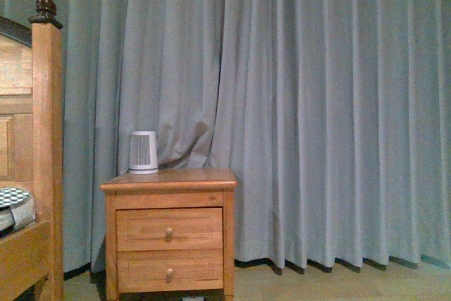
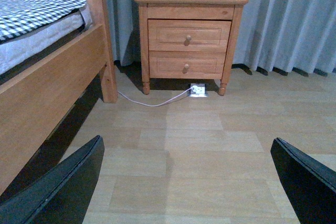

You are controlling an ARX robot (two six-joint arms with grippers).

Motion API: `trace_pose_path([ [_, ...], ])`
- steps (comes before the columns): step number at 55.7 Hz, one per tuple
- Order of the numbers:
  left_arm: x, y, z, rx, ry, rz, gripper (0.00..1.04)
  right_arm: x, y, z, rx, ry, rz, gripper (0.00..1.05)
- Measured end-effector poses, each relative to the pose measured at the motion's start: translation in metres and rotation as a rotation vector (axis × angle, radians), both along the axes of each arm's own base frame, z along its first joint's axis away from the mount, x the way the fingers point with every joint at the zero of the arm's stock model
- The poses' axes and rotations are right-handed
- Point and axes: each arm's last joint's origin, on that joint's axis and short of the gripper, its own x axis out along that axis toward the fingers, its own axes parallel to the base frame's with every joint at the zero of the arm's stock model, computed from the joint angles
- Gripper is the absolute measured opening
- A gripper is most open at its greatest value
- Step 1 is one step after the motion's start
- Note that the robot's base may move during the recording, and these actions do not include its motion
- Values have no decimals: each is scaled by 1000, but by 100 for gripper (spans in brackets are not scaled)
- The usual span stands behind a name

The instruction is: Put away toys

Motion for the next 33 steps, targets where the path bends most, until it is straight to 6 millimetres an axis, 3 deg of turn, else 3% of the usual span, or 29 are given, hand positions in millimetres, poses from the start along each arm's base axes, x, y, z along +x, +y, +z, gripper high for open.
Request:
trace_pose_path([
  [33,0,0,0,0,0,0,98,0,0,0,0,0,0,7],
])
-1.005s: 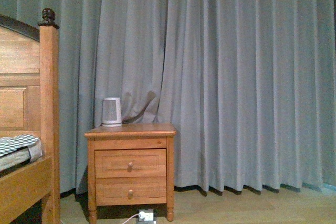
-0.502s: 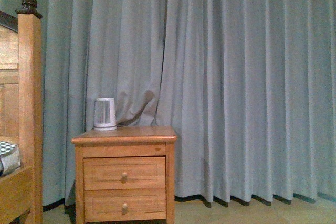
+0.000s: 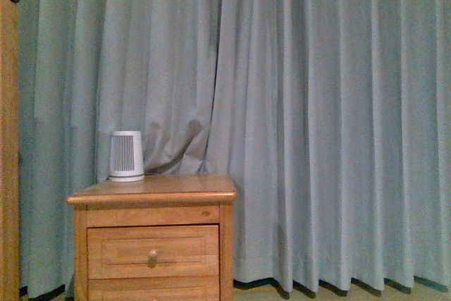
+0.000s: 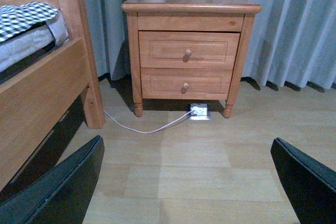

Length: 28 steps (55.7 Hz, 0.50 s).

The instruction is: Put away toys

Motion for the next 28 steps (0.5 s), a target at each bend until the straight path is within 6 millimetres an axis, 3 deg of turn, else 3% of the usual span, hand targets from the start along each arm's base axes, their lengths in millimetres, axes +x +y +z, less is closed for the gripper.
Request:
trace_pose_path([
  [28,0,0,0,0,0,0,98,0,0,0,0,0,0,7],
])
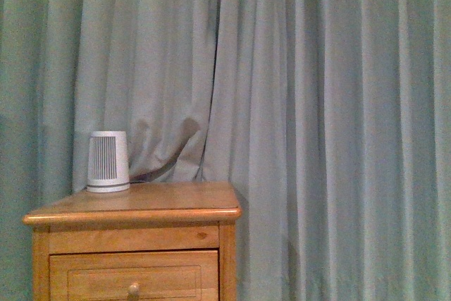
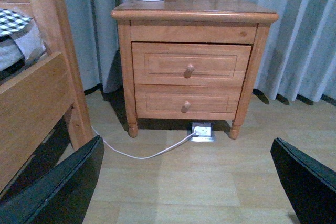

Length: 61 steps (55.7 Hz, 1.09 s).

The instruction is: Put away toys

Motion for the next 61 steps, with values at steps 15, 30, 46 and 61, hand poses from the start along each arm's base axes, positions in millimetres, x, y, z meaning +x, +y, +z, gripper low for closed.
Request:
trace_pose_path([
  [15,0,0,0,0,0,0,98,0,0,0,0,0,0,7],
  [30,0,0,0,0,0,6,98,0,0,0,0,0,8,7],
  [46,0,0,0,0,0,2,98,0,0,0,0,0,1,7],
  [61,0,0,0,0,0,1,98,0,0,0,0,0,0,7],
])
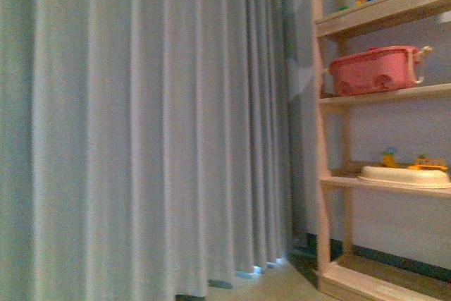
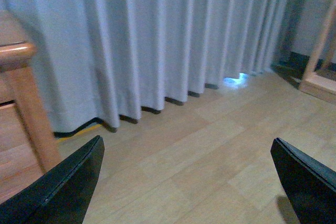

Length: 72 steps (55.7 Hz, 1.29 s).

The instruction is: Put away toys

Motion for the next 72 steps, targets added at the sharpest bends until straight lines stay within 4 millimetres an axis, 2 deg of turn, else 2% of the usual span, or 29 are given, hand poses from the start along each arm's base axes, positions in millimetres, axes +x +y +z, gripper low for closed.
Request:
trace_pose_path([
  [72,0,0,0,0,0,0,98,0,0,0,0,-1,6,7],
])
